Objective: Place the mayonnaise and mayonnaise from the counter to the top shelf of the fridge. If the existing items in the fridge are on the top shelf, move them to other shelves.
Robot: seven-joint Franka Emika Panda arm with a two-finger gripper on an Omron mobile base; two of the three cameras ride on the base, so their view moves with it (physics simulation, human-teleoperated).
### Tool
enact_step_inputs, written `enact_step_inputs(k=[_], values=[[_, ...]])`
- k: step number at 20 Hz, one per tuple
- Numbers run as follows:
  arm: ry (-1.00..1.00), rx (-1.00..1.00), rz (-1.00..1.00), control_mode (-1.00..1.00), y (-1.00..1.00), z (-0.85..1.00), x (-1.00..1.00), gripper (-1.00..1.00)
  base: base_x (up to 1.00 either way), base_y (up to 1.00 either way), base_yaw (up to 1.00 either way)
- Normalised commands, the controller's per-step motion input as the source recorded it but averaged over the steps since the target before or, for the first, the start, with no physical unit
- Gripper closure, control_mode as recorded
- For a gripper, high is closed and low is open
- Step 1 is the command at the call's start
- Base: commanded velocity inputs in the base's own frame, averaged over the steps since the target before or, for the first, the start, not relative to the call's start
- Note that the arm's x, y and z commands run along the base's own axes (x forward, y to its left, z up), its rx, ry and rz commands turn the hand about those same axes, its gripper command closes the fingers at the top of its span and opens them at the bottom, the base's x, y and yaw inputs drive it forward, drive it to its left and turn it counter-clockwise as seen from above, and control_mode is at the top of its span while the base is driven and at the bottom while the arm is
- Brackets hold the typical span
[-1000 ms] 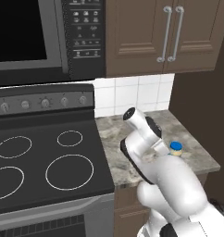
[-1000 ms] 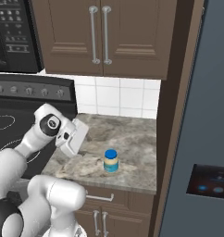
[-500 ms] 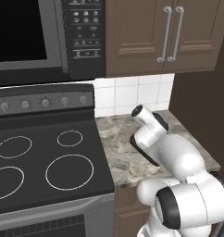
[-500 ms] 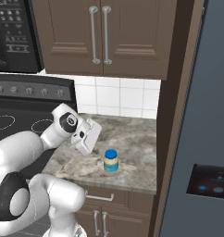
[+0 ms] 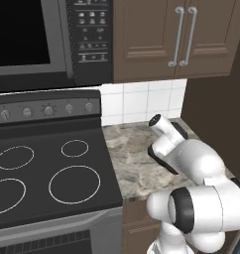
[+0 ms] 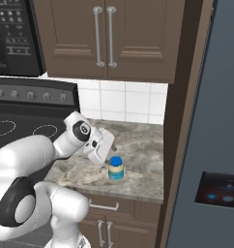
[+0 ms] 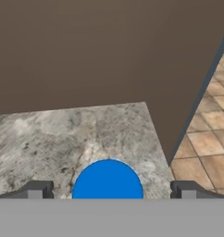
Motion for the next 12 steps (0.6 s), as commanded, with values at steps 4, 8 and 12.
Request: enact_step_inputs(k=[4, 8, 12], values=[[0.0, 0.0, 0.0, -1.0, 0.16, -0.03, -0.15, -1.0, 0.0, 0.0, 0.0], [0.0, 0.0, 0.0, -1.0, 0.19, -0.02, -0.05, -1.0, 0.0, 0.0, 0.0], [0.0, 0.0, 0.0, -1.0, 0.06, -0.11, 0.06, -1.0, 0.0, 0.0, 0.0]])
